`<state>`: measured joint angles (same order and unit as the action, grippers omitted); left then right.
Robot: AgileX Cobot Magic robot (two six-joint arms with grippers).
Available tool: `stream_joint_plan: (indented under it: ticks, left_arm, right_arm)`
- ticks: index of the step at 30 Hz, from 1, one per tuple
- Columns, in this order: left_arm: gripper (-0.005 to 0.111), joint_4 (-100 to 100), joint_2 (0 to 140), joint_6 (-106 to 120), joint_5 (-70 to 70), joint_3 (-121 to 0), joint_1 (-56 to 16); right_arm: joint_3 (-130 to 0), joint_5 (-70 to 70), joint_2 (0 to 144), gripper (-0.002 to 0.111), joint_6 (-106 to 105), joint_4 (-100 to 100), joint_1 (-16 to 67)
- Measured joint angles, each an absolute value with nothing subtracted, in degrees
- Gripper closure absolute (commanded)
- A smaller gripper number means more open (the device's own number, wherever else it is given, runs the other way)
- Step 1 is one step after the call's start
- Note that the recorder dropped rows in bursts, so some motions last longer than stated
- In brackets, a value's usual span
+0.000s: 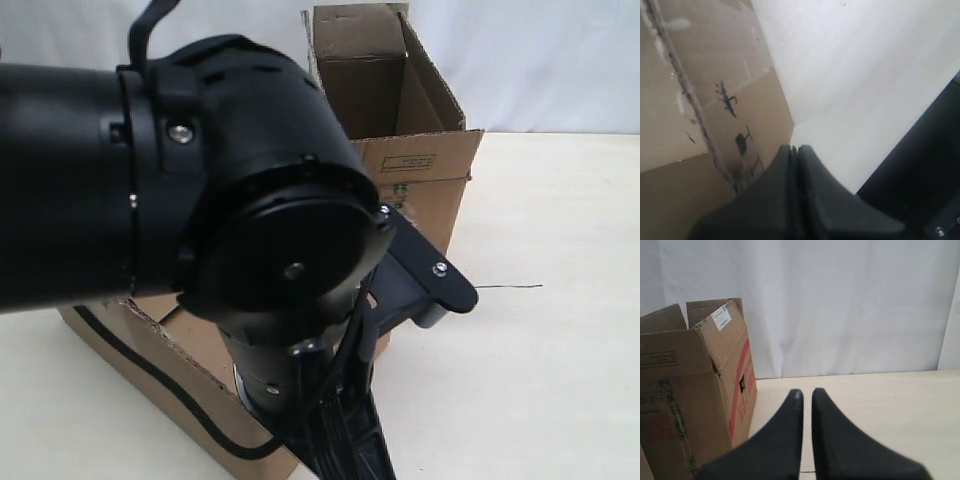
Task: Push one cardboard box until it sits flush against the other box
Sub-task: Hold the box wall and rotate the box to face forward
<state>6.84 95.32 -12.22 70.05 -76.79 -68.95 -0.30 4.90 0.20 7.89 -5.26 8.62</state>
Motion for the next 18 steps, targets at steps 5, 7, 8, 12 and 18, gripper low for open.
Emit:
stream_joint_plan:
  ticks: [5, 7, 8, 12, 18]
  left_arm:
    - [0.107, 7.36, 95.32, -12.17, 70.05, -76.79, -68.95]
    - [0.107, 8.32, 95.32, -12.17, 70.05, -76.79, -68.95]
    - [0.107, 8.72, 95.32, -12.17, 70.05, -76.79, -68.95]
    - [0.107, 8.96, 95.32, -12.17, 70.05, -76.56, -69.07]
    - [0.107, 9.48, 95.32, -13.18, 69.79, -71.72, -69.21]
  right_arm:
    - [-0.30, 4.90, 0.20, 0.103, 7.89, -5.26, 8.62]
    - [-0.30, 4.90, 0.20, 0.103, 7.89, -5.26, 8.62]
    - [-0.30, 4.90, 0.20, 0.103, 7.89, -5.26, 8.62]
    - [-0.30, 4.90, 0.20, 0.103, 7.89, -5.26, 8.62]
    - [-0.30, 4.90, 0.20, 0.103, 7.89, -5.26, 8.62]
